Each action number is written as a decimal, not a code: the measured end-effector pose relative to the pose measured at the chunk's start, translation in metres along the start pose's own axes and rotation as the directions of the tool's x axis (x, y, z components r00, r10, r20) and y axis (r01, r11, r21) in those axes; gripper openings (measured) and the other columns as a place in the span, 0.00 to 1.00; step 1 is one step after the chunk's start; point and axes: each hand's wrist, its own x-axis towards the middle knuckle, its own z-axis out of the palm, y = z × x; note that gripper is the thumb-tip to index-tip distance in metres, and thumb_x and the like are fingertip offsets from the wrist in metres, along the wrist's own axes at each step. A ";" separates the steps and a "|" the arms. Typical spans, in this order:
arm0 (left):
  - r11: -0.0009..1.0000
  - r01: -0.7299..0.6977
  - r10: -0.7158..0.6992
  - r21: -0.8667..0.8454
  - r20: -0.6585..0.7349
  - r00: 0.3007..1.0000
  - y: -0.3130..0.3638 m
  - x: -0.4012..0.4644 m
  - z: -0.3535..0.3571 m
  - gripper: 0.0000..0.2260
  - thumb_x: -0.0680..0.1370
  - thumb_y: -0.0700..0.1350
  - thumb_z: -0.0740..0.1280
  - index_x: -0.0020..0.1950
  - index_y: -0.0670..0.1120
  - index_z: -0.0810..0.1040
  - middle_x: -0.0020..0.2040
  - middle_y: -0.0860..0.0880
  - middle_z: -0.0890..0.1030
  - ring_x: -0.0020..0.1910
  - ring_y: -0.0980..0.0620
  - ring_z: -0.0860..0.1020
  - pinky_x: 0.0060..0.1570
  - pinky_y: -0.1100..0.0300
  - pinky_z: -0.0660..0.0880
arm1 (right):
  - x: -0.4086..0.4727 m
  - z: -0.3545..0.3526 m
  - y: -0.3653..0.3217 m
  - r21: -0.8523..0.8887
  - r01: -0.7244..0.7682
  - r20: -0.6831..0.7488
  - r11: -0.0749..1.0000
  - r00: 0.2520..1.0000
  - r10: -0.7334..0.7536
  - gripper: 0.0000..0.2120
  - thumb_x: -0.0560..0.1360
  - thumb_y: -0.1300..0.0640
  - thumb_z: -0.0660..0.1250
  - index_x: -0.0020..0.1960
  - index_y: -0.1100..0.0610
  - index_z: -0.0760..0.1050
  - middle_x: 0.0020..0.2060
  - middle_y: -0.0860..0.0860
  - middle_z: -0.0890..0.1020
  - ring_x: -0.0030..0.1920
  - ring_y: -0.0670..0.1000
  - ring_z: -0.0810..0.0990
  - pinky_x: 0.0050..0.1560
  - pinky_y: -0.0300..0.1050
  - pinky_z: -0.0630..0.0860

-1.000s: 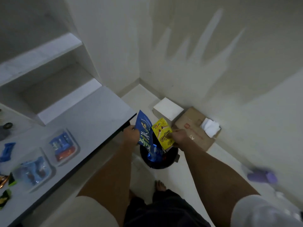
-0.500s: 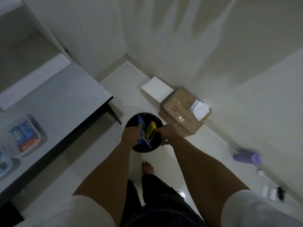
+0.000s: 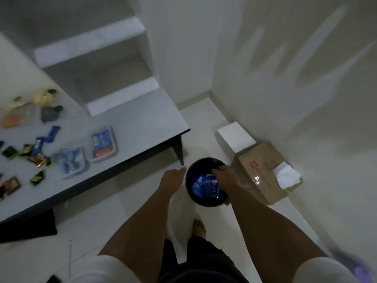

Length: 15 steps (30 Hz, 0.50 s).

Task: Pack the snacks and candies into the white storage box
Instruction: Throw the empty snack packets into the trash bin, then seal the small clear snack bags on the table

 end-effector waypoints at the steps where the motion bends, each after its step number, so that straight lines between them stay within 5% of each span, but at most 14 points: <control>1: 1.000 0.008 -0.009 -0.030 -0.030 0.999 -0.006 -0.002 -0.013 0.25 0.81 0.60 0.61 0.62 0.38 0.79 0.62 0.37 0.81 0.62 0.37 0.79 0.63 0.44 0.77 | -0.001 0.010 -0.010 -0.018 0.045 -0.003 0.999 0.999 -0.045 0.24 0.78 0.51 0.69 0.69 0.62 0.75 0.61 0.60 0.80 0.59 0.61 0.80 0.60 0.59 0.79; 6: 0.980 -0.034 -0.004 -0.194 -0.191 0.982 -0.038 -0.021 -0.084 0.26 0.78 0.63 0.65 0.54 0.39 0.81 0.54 0.36 0.82 0.55 0.39 0.81 0.65 0.43 0.74 | -0.023 0.065 -0.066 0.015 0.153 0.011 0.988 0.988 -0.154 0.20 0.77 0.53 0.70 0.65 0.62 0.77 0.62 0.59 0.80 0.61 0.61 0.79 0.65 0.55 0.76; 9: 0.968 -0.046 -0.018 -0.245 -0.250 0.968 -0.065 -0.032 -0.132 0.23 0.79 0.62 0.64 0.54 0.42 0.82 0.56 0.38 0.82 0.59 0.39 0.80 0.63 0.47 0.75 | -0.041 0.107 -0.096 -0.008 0.215 0.049 0.977 0.976 -0.214 0.18 0.77 0.54 0.70 0.64 0.62 0.78 0.58 0.58 0.81 0.58 0.61 0.80 0.63 0.53 0.77; 13: 0.949 -0.103 -0.002 -0.298 -0.334 0.943 -0.100 -0.044 -0.204 0.21 0.81 0.57 0.65 0.32 0.46 0.74 0.32 0.46 0.76 0.37 0.46 0.76 0.46 0.55 0.71 | -0.074 0.164 -0.133 -0.055 0.323 0.061 0.945 0.945 -0.320 0.14 0.78 0.54 0.70 0.61 0.59 0.80 0.56 0.57 0.83 0.56 0.59 0.81 0.58 0.48 0.77; 15: 0.952 -0.119 0.007 -0.282 -0.368 0.930 -0.120 -0.049 -0.243 0.23 0.81 0.58 0.64 0.31 0.46 0.71 0.34 0.45 0.76 0.37 0.47 0.75 0.47 0.54 0.72 | -0.095 0.195 -0.151 -0.074 0.360 0.074 0.930 0.932 -0.355 0.09 0.77 0.55 0.70 0.53 0.60 0.81 0.50 0.57 0.83 0.54 0.60 0.81 0.55 0.46 0.75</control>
